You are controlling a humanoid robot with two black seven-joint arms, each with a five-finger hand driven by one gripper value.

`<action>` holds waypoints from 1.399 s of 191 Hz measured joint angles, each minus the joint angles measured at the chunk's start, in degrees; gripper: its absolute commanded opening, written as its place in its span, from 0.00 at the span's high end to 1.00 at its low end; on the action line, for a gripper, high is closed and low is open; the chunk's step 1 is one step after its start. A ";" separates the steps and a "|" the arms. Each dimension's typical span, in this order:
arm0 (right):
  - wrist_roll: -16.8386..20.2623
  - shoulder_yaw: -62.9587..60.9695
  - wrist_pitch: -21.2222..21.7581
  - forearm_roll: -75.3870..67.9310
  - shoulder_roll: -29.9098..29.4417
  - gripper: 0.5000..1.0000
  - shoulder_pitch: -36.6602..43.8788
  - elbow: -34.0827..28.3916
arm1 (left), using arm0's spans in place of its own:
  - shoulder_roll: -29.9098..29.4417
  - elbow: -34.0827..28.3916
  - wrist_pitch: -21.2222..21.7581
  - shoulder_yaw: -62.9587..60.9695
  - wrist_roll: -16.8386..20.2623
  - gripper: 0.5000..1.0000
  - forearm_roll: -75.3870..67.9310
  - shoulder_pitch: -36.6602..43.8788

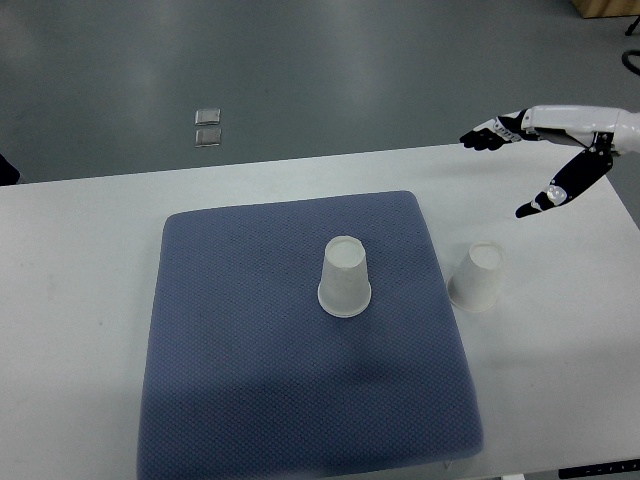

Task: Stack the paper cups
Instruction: 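Swing the right hand over and lower it beside the white cup, then close the right hand's fingers around the white cup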

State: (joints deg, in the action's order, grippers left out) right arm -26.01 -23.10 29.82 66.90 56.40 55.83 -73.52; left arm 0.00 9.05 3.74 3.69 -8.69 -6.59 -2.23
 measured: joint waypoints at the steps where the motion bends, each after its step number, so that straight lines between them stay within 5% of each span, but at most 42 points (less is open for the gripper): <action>1: 0.03 0.12 -0.09 0.32 0.00 0.17 -0.01 -0.04 | 0.00 0.00 0.00 0.00 0.00 0.00 0.00 0.00; 66: 0.67 10.65 -15.61 20.64 -2.51 0.17 -1.25 0.37 | 0.00 0.00 0.00 0.00 0.00 0.00 0.00 0.00; 109: 1.01 13.15 -21.26 25.83 -5.50 0.17 -3.08 2.33 | 0.00 0.00 -0.03 0.00 -0.02 0.00 0.00 0.01; 267: 1.14 13.54 -26.34 27.84 -13.69 0.19 -7.01 9.57 | 0.00 0.00 -0.01 0.00 -0.02 0.00 0.00 0.01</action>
State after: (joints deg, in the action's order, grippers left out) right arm -24.87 -9.57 3.48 94.74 42.72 48.82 -63.95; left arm 0.00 9.05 3.73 3.69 -8.71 -6.59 -2.22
